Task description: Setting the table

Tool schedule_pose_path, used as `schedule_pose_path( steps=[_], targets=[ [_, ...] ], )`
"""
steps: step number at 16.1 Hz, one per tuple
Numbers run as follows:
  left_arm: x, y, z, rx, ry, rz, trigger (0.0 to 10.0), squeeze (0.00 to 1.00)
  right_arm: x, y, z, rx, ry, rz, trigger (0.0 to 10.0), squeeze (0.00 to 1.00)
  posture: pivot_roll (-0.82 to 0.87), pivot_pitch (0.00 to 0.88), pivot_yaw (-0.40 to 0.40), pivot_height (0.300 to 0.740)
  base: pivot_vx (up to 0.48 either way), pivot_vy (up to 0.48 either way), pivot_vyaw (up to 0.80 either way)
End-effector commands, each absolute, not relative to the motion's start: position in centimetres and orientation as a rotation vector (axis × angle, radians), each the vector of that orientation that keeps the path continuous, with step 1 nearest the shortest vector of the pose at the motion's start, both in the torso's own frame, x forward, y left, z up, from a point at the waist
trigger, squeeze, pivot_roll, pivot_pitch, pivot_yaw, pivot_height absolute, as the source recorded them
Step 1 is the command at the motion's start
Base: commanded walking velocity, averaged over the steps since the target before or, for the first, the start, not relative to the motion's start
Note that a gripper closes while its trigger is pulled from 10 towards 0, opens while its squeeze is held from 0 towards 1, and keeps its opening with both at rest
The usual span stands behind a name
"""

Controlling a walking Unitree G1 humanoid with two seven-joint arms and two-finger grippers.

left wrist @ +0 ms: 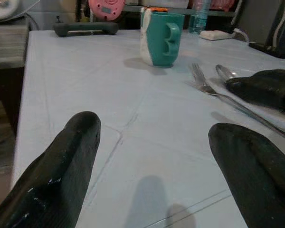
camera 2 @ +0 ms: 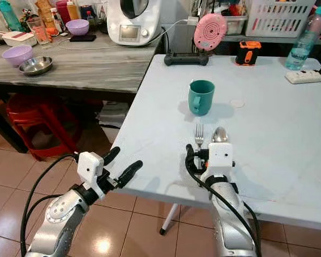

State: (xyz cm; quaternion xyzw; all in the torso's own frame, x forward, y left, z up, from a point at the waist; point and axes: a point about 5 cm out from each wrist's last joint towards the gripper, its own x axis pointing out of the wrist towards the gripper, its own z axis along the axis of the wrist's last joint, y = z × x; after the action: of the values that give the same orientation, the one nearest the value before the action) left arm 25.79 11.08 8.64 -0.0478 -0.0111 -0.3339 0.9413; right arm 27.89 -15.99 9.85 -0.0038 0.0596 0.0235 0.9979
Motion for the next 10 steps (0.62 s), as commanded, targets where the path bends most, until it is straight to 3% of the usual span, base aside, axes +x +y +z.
schedule_pose_path(
  steps=[1,3,4,5,7,10],
  targets=[
    [25.7,11.1,9.0,-0.092,-0.043,-0.691,10.0,0.00,28.2,-15.5,9.8,-0.011,0.132,0.054,10.0,0.00,-0.13,0.056,0.068,0.740,0.000,0.000,0.00],
    [25.7,11.0,9.1,-0.095,-0.043,-0.697,10.0,0.00,28.5,-15.2,9.6,-0.006,0.147,0.066,10.0,0.00,-0.13,0.059,0.070,0.740,0.000,0.000,0.00],
    [25.7,10.9,9.1,-0.097,-0.043,-0.701,10.0,0.00,28.7,-15.1,9.4,-0.001,0.156,0.073,5.3,0.00,-0.13,0.060,0.070,0.740,0.000,0.000,0.00],
    [25.8,10.9,9.1,-0.097,-0.044,-0.704,10.0,0.00,28.8,-15.1,9.2,-0.005,0.169,0.073,1.6,0.00,-0.13,0.061,0.070,0.740,0.000,0.000,0.00],
    [25.8,10.8,9.1,-0.099,-0.044,-0.708,10.0,0.00,28.7,-15.1,8.7,0.003,0.202,0.074,0.3,0.00,-0.13,0.062,0.071,0.740,0.000,0.000,0.00],
    [25.8,10.7,9.2,-0.102,-0.048,-0.714,10.0,0.00,28.7,-15.1,8.2,0.007,0.222,0.078,0.0,0.00,-0.13,0.063,0.074,0.740,0.000,0.000,0.00]
  ],
)
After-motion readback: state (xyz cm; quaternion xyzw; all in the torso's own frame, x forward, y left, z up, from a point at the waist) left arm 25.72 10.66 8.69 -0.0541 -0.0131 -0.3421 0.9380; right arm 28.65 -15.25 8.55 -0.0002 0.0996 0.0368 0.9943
